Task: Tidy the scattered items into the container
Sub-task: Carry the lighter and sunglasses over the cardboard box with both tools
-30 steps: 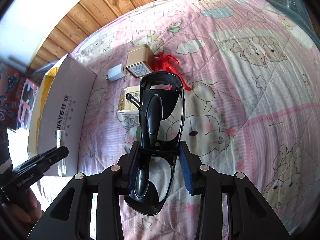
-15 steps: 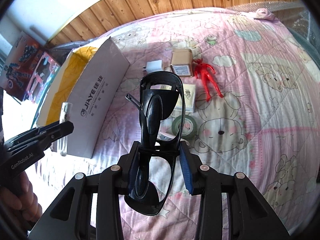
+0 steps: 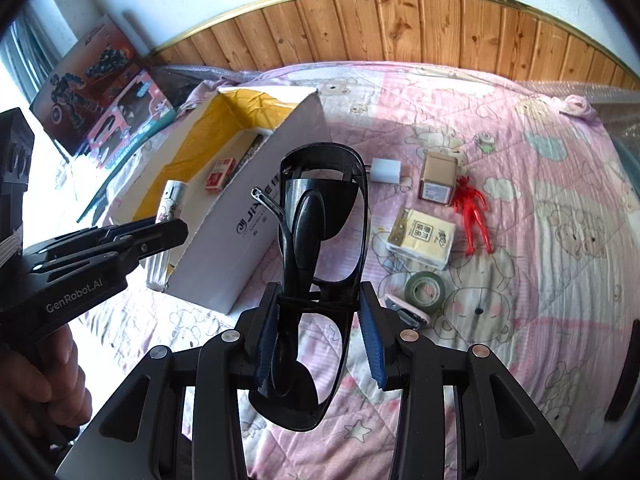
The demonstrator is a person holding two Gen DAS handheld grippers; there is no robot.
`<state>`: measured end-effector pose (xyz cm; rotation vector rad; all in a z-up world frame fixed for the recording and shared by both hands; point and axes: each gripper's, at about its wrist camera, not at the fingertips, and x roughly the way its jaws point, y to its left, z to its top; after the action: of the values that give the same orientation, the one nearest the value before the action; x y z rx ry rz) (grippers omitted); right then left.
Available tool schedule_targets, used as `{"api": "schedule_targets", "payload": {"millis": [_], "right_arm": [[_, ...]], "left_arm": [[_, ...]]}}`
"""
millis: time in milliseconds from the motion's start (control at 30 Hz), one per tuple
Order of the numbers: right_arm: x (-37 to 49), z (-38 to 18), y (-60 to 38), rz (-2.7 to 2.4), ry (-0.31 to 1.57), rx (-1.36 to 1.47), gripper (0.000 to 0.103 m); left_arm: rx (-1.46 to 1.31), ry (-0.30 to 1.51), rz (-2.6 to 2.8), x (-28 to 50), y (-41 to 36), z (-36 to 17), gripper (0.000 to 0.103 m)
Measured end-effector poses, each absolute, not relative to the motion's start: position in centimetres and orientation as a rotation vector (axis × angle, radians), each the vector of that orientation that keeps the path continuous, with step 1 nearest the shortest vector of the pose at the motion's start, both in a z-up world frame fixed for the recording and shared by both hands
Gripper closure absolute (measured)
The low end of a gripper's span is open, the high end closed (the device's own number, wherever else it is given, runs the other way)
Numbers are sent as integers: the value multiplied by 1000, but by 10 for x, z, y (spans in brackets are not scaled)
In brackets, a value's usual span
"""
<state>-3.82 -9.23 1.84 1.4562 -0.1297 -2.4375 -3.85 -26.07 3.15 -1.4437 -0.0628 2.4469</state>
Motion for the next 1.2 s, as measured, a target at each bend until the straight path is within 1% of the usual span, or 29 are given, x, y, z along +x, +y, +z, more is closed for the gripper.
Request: {"api": "schedule_targets", "payload": {"millis": [533, 1200], "right_arm": [[-63, 45, -146, -2353, 18, 1355, 63], [-120, 45, -200, -2237, 108, 1343, 63]], "left_arm": [[-1448, -220, 2526, -56, -314, 39, 84], [-1509, -282, 2552, -106, -342, 25, 84]]}}
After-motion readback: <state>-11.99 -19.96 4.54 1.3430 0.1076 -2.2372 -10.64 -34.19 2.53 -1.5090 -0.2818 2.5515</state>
